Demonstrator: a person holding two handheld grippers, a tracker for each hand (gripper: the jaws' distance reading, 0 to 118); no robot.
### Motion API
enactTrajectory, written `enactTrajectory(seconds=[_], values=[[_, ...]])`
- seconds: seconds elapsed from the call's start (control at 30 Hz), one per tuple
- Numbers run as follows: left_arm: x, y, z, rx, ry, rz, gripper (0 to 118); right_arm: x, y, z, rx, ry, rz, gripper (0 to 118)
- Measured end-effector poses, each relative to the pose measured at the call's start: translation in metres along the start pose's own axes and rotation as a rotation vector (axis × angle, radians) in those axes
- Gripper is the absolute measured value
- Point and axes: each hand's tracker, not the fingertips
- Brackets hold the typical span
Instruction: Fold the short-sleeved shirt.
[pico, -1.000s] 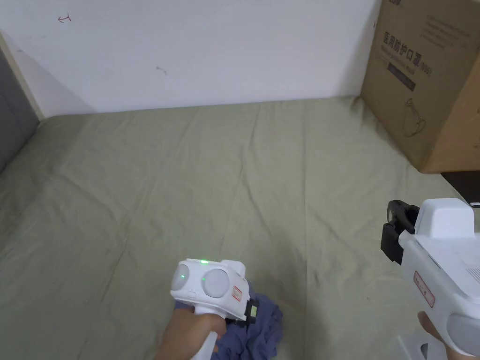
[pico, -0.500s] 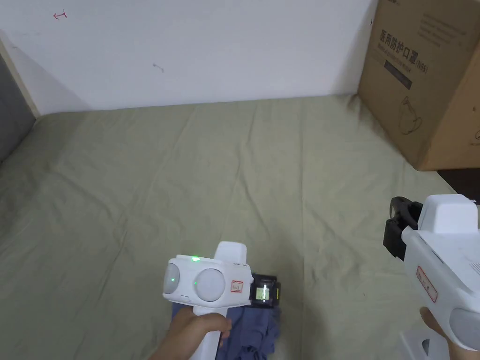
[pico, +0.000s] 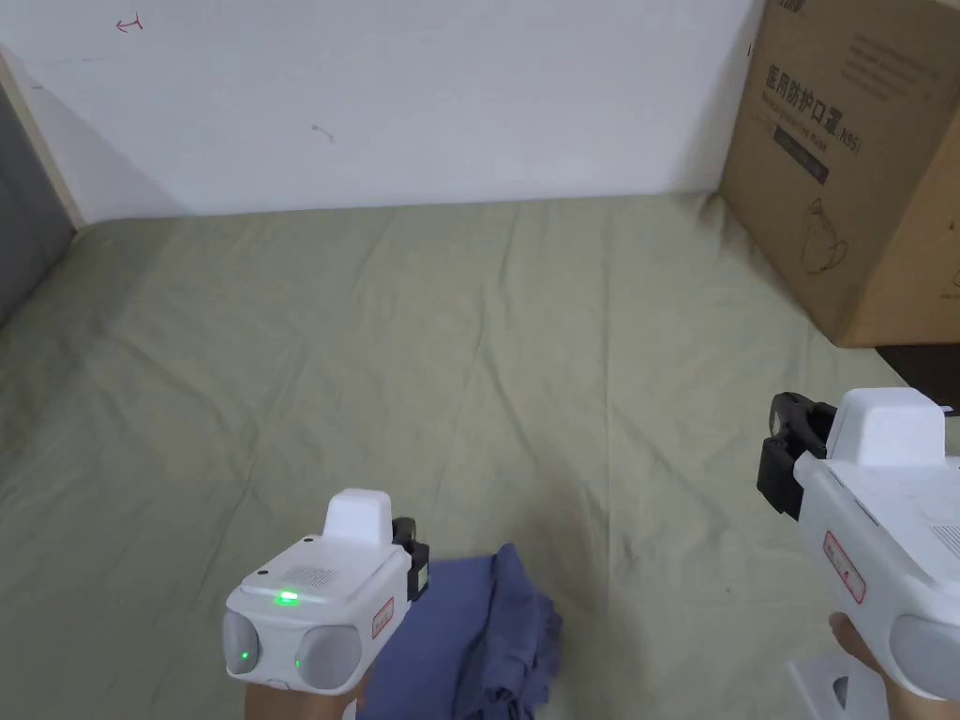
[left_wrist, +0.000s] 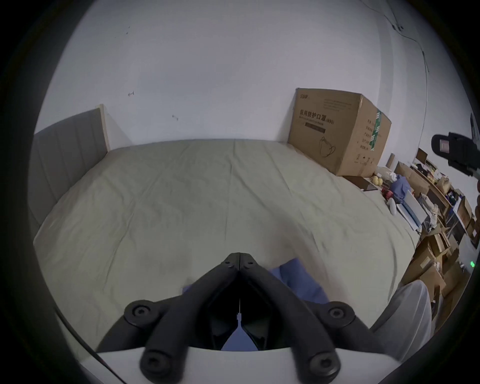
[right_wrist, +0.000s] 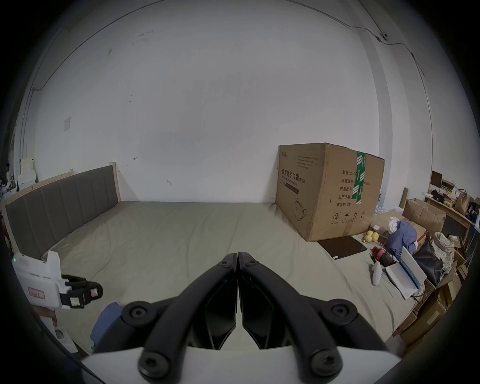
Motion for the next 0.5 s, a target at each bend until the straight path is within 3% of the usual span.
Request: enactTrajectory(seconds=[0.5], values=[[0.054, -0.063, -0.056, -0.157, -0.126, -0.040, 0, 0.014, -0.009, -0.003, -0.033, -0.023, 0.002, 0]])
